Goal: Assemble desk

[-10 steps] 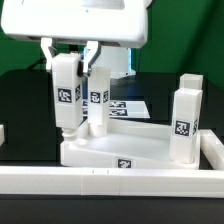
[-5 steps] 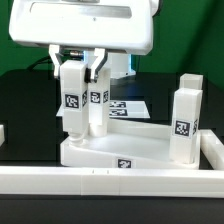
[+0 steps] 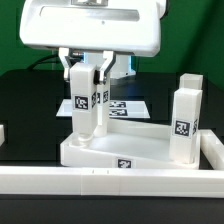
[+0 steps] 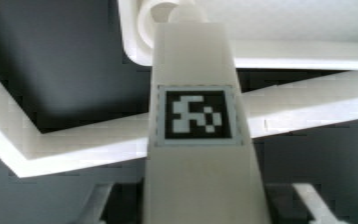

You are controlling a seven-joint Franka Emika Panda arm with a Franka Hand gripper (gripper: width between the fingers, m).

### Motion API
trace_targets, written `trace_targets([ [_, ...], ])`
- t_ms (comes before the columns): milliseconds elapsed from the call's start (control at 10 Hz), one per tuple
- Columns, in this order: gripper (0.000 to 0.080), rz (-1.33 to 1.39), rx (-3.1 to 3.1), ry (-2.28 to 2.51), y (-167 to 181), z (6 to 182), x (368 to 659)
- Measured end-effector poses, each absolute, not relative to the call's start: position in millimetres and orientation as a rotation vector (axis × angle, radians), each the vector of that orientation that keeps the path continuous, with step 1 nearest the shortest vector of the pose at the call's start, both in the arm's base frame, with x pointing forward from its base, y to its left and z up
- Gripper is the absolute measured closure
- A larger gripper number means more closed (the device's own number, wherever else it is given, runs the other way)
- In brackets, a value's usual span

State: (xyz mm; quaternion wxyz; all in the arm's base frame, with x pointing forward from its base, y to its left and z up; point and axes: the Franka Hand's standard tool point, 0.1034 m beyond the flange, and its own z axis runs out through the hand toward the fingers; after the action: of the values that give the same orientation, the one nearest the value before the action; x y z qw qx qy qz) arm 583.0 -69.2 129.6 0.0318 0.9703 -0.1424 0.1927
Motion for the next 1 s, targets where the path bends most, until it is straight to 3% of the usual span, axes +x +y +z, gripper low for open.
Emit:
trace_targets([
  [1000,0.0509,0.606,2.967,-0.416,-80.6,123.4,573.7],
])
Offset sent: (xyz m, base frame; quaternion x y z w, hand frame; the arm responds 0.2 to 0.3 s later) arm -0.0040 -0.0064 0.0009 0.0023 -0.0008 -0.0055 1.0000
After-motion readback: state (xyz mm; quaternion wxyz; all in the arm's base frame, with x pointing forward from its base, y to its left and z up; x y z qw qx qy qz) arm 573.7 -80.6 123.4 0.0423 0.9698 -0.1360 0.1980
